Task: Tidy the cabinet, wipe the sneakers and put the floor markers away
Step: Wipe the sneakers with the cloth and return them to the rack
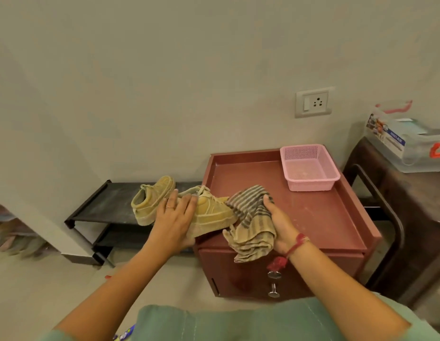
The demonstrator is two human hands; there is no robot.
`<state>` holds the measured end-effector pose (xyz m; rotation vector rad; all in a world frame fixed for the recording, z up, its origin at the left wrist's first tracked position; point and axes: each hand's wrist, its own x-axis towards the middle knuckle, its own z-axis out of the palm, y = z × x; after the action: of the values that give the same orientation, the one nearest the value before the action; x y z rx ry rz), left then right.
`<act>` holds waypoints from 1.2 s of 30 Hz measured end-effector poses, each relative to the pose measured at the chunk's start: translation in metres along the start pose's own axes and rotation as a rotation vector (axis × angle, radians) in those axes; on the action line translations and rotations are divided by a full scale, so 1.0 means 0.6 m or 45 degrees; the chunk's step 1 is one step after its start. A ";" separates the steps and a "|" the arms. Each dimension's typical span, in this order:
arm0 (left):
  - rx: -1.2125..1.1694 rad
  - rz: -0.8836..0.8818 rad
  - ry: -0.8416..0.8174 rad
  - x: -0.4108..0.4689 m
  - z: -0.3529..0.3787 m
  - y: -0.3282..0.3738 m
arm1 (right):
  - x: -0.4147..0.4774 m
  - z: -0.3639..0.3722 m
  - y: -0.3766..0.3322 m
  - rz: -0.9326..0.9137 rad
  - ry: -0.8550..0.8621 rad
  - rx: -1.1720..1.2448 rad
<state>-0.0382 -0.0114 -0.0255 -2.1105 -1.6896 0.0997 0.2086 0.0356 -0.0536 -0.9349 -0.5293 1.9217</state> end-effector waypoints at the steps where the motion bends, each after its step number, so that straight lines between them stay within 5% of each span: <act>1: -0.011 0.016 -0.024 -0.004 0.001 0.004 | -0.012 -0.001 -0.002 -0.002 -0.013 0.037; 8: 0.014 0.288 -0.051 -0.025 -0.013 -0.018 | -0.028 -0.037 -0.006 0.012 0.162 0.013; 12: -0.141 0.157 0.045 -0.041 -0.024 -0.028 | -0.018 -0.034 -0.004 -0.069 0.171 -0.145; 18: -0.397 -0.165 0.291 -0.046 -0.041 -0.079 | -0.001 0.005 -0.009 -0.610 0.120 -0.715; 23: -0.468 -0.347 0.298 0.019 0.010 -0.133 | 0.038 0.030 -0.016 -0.929 0.145 -1.115; 30: -0.409 -0.306 0.100 0.096 0.189 -0.136 | 0.099 0.046 0.002 -1.081 0.208 -1.528; 36: -0.450 -0.295 0.133 0.074 0.278 -0.122 | 0.114 0.050 0.028 -1.009 0.104 -2.096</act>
<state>-0.1471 0.0901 -0.1394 -2.0925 -1.9883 -0.3989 0.1552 0.0869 -0.0736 -1.3615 -2.1432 0.4107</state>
